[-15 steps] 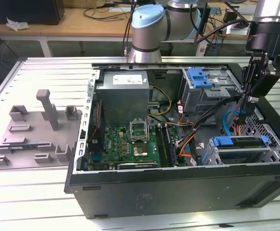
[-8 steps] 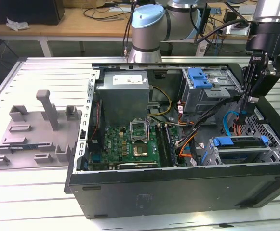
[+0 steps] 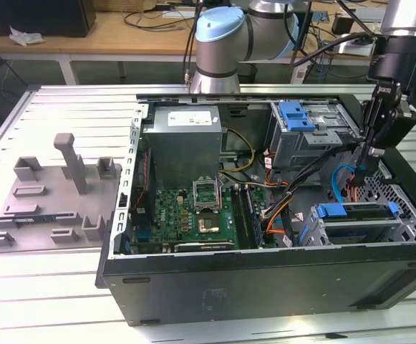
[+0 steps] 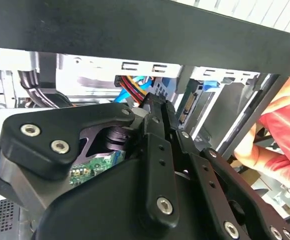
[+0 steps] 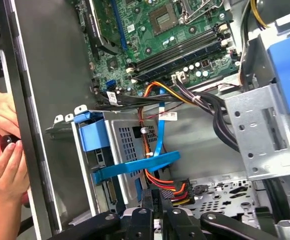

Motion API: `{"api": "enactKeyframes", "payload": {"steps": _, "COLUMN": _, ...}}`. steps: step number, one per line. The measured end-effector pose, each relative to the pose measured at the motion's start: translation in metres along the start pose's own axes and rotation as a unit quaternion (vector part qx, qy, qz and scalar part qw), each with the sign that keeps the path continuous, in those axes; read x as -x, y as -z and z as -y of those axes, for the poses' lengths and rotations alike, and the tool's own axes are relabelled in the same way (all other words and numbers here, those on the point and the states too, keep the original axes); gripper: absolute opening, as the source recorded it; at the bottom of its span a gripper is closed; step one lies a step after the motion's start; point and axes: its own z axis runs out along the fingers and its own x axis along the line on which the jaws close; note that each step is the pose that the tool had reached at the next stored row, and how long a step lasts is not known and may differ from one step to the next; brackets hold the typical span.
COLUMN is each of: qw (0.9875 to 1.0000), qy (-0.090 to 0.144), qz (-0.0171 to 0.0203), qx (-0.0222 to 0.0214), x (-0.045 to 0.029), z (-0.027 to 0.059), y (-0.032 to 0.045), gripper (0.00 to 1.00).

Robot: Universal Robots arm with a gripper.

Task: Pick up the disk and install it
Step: 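Insert the first disk wire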

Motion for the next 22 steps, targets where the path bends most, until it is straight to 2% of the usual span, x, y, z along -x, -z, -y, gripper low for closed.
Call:
{"api": "enactKeyframes", "payload": {"steps": 6, "qw": 1.0000, "qy": 0.001, "qz": 0.0005, "qx": -0.0010, "x": -0.0125, "z": -0.0013, "y": 0.0028, "gripper": 0.17}}
{"api": "enactKeyframes", "payload": {"steps": 8, "qw": 1.0000, "qy": 0.002, "qz": 0.0024, "qx": -0.0015, "x": -0.0203, "z": -0.0007, "y": 0.0065, "gripper": 0.17}}
{"api": "enactKeyframes", "payload": {"steps": 9, "qw": 1.0000, "qy": 0.003, "qz": 0.0042, "qx": -0.0013, "x": -0.0227, "z": -0.0005, "y": 0.0064, "gripper": 0.17}}
{"api": "enactKeyframes", "payload": {"steps": 11, "qw": 0.9999, "qy": 0.004, "qz": 0.0116, "qx": 0.0003, "x": -0.0254, "z": -0.0001, "y": 0.0053, "gripper": 0.17}}
{"api": "enactKeyframes", "payload": {"steps": 12, "qw": 0.9998, "qy": 0.006, "qz": 0.0173, "qx": 0.0016, "x": -0.0269, "z": 0.0001, "y": 0.0046, "gripper": 0.17}}
{"api": "enactKeyframes", "payload": {"steps": 13, "qw": 0.9997, "qy": 0.006, "qz": 0.0214, "qx": 0.0025, "x": -0.0281, "z": 0.0003, "y": 0.0040, "gripper": 0.17}}
{"api": "enactKeyframes", "payload": {"steps": 16, "qw": 0.9994, "qy": 0.009, "qz": 0.0321, "qx": 0.0049, "x": -0.0336, "z": 0.0013, "y": 0.0013, "gripper": 0.17}}
{"api": "enactKeyframes", "payload": {"steps": 18, "qw": 0.9994, "qy": 0.009, "qz": 0.0332, "qx": 0.0050, "x": -0.0398, "z": 0.0022, "y": -0.0017, "gripper": 0.17}}
{"api": "enactKeyframes", "payload": {"steps": 20, "qw": 0.9994, "qy": 0.010, "qz": 0.0333, "qx": 0.0045, "x": -0.0545, "z": 0.0034, "y": -0.0090, "gripper": 0.17}}
{"api": "enactKeyframes", "payload": {"steps": 22, "qw": 0.9993, "qy": 0.013, "qz": 0.0354, "qx": 0.0037, "x": -0.0592, "z": 0.0028, "y": -0.0113, "gripper": 0.17}}
